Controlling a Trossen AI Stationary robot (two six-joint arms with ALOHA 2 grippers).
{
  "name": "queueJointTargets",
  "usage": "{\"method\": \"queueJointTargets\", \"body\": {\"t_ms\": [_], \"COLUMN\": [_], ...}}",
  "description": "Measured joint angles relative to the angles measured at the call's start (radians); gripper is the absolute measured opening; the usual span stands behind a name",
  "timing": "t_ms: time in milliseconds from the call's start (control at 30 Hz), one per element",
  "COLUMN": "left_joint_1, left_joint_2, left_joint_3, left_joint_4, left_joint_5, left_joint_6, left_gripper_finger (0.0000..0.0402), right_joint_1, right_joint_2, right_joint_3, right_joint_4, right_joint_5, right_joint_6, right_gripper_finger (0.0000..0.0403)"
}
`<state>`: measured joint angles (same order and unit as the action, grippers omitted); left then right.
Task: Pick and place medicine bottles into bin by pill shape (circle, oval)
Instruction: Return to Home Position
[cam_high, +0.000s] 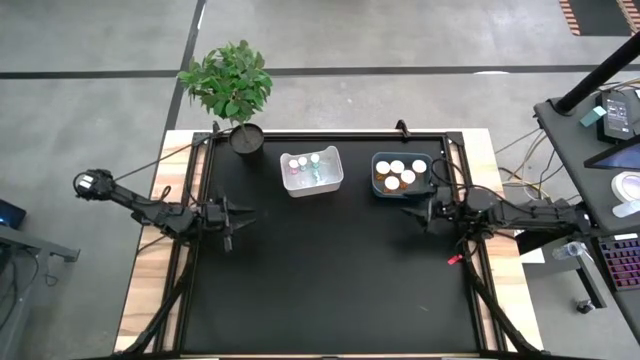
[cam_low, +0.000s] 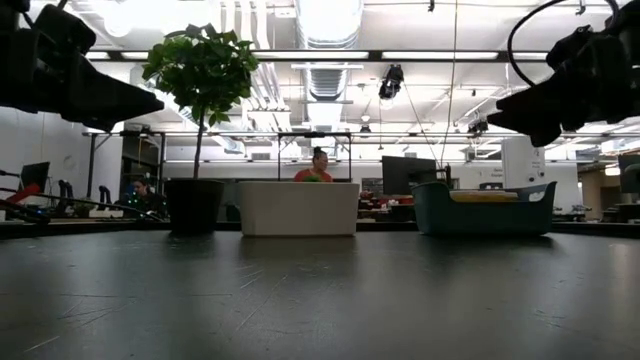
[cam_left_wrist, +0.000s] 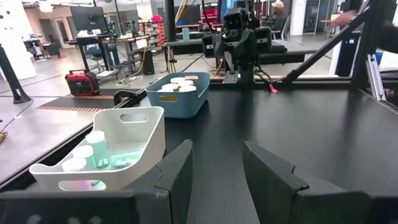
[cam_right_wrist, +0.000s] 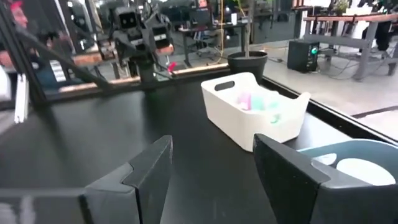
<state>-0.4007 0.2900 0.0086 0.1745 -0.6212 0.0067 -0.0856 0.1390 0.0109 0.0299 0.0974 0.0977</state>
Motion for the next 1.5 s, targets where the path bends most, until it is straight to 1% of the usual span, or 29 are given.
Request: {"method": "queueJointTargets", "body": {"t_ms": [67,333,433,567,767,867,1200,1500], "left_joint_1": [0.000,0.000,0.000,0.000,0.000,0.000,0.000,0.000], "left_joint_2": [0.006,0.032,0.040,0.049,0.060,0.065,0.068,0.068], "left_joint_3": [0.000,0.000,0.000,0.000,0.000,0.000,0.000,0.000], "left_joint_4": [0.000,0.000,0.000,0.000,0.000,0.000,0.000,0.000], "left_joint_5": [0.000,0.000,0.000,0.000,0.000,0.000,0.000,0.000], "left_joint_6": [0.000,0.000,0.000,0.000,0.000,0.000,0.000,0.000], "left_gripper_finger": [0.0122,0.0122,0.0122,0.0122,0.0122,0.0122,0.0122,0.0122], "right_joint_1": [0.000,0.000,0.000,0.000,0.000,0.000,0.000,0.000], "right_joint_2": [0.010,0.019,0.019,0.019,0.019,0.019,0.020,0.020], "right_joint_3": [0.000,0.000,0.004,0.041,0.087,0.094,0.095,0.097], "right_joint_4": [0.005,0.013,0.007,-0.053,-0.047,-0.047,-0.049,-0.049], "right_joint_5": [0.001,0.001,0.000,0.000,0.000,0.000,0.000,0.000], "right_joint_6": [-0.036,-0.263,-0.279,-0.262,-0.364,-0.341,-0.141,-0.097], "right_gripper_finger": [0.0215,0.0215,0.0215,0.0215,0.0215,0.0215,0.0215,0.0215]}}
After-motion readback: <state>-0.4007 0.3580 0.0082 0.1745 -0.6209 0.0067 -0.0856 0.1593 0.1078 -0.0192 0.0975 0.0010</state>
